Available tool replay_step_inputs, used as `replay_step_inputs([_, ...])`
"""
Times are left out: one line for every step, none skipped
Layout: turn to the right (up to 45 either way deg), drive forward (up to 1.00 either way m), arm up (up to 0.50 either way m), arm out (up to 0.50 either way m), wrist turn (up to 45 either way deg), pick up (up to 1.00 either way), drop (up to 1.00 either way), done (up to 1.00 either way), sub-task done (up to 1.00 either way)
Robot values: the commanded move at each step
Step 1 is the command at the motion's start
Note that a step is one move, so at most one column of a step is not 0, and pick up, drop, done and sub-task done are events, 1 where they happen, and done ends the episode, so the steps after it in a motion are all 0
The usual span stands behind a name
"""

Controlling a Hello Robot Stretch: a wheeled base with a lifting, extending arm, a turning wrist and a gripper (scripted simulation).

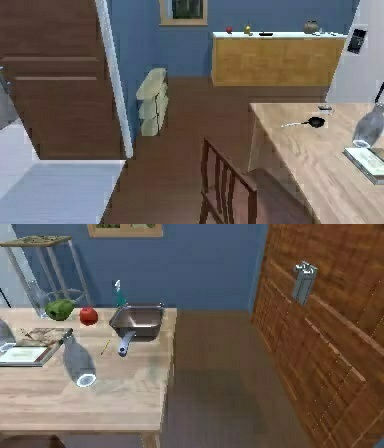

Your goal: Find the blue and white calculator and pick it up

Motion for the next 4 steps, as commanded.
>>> replay_step_inputs([-45.0,0.00,0.00,0.00,0.0,0.00,0.00,0.00,0.00])
replay_step_inputs([-12.0,0.00,0.00,0.00,0.0,0.00,0.00,0.00,0.00])
replay_step_inputs([0.0,1.00,0.00,0.00,0.0,0.00,0.00,0.00,0.00])
replay_step_inputs([0.0,0.95,0.00,0.00,0.0,0.00,0.00,0.00,0.00])
